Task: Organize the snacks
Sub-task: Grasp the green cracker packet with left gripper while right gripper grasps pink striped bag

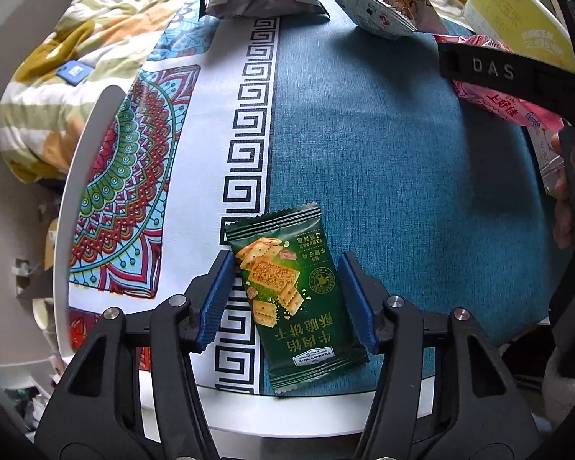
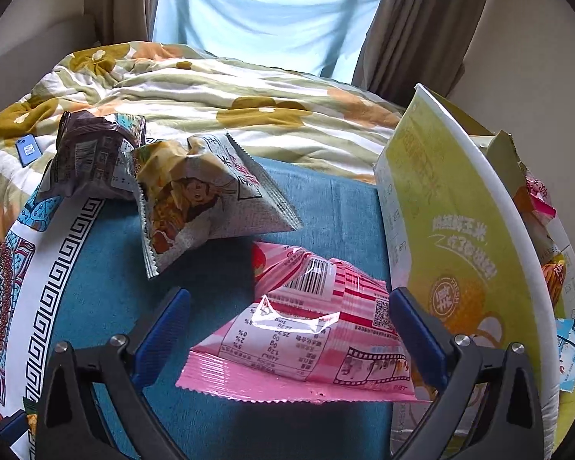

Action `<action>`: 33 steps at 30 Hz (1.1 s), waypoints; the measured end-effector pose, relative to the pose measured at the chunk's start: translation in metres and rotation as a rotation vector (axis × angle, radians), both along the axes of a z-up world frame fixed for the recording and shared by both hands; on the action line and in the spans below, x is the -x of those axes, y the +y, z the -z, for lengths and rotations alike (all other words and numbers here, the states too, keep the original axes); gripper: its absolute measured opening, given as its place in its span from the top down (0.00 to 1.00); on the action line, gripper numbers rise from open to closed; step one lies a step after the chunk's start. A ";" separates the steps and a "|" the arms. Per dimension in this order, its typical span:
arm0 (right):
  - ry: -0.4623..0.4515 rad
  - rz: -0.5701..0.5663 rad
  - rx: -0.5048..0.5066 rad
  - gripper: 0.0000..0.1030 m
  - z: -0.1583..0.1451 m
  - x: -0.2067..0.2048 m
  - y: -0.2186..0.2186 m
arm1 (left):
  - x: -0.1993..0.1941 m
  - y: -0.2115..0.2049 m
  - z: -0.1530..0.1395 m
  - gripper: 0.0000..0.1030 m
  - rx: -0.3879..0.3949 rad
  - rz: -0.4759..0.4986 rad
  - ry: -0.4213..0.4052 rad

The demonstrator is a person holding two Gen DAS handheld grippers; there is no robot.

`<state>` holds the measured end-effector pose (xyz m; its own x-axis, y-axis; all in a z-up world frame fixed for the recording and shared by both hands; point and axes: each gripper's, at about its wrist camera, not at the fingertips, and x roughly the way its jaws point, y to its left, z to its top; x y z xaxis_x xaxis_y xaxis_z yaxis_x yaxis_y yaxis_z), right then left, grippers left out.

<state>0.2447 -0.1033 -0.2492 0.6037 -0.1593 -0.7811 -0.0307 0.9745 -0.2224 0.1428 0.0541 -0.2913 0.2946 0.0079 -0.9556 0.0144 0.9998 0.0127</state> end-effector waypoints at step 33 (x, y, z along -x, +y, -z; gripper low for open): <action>0.026 -0.048 -0.111 0.51 0.009 0.022 -0.019 | -0.010 0.009 -0.005 0.61 -0.010 0.095 0.014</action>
